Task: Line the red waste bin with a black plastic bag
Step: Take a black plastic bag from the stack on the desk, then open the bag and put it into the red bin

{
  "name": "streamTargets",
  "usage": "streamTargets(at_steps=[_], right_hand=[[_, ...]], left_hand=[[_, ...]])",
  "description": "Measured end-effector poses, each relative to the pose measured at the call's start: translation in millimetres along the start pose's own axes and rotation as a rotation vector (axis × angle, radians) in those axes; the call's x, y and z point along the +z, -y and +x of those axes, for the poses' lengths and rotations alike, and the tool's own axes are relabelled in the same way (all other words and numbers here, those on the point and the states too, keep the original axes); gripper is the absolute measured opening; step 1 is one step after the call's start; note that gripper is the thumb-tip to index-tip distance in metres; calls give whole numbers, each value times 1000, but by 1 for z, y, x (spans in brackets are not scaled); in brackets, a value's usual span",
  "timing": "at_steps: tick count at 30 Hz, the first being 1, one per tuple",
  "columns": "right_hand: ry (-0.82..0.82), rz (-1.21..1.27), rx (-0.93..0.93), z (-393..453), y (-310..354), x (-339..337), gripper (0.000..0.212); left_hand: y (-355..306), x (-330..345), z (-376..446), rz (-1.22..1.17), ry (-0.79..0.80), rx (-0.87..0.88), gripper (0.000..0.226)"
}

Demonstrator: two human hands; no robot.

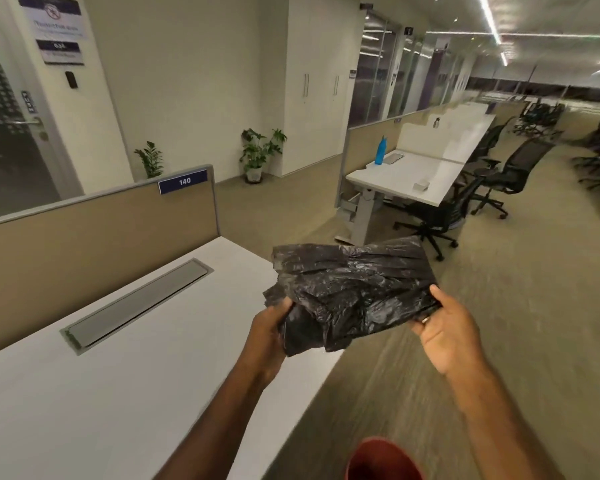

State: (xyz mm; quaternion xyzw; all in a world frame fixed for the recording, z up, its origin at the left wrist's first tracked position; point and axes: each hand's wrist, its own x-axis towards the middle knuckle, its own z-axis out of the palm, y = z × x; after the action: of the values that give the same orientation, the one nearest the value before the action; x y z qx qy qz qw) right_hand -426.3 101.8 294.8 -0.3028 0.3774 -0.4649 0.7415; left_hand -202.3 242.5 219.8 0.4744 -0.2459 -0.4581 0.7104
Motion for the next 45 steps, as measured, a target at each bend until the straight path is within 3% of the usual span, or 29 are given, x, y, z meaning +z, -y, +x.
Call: streamTargets(at_steps=[4,7,10,13,18,21,25,35,43,45], right_hand=[[-38,-6,100,15,7,-42,19],[-70,-130,132,23,11,-71,25],[-132,-332,-83,24,28,-100,48],[87,-531,-282,16,50,-114,39],[428,-798,-137,7,60,-118,37],[502,-825,-16,13,49,-125,26],[376,-806,-82,19,41,-136,9],[98,-604,-141,35,59,-156,19],[23,-591,-239,33,51,-144,24],[18,-643,-242,34,42,-143,25]], left_hand=[[-9,47,-10,94,-9,99,56],[-4,81,-12,89,-19,123,43],[7,113,-14,96,-36,113,35],[23,142,-12,189,-25,124,25],[50,177,-12,307,20,95,25],[63,185,-17,340,28,67,15],[68,176,-25,431,1,58,15],[94,91,-51,638,-180,2,18],[149,47,-65,796,-219,-2,19],[155,50,-62,822,-247,-18,30]])
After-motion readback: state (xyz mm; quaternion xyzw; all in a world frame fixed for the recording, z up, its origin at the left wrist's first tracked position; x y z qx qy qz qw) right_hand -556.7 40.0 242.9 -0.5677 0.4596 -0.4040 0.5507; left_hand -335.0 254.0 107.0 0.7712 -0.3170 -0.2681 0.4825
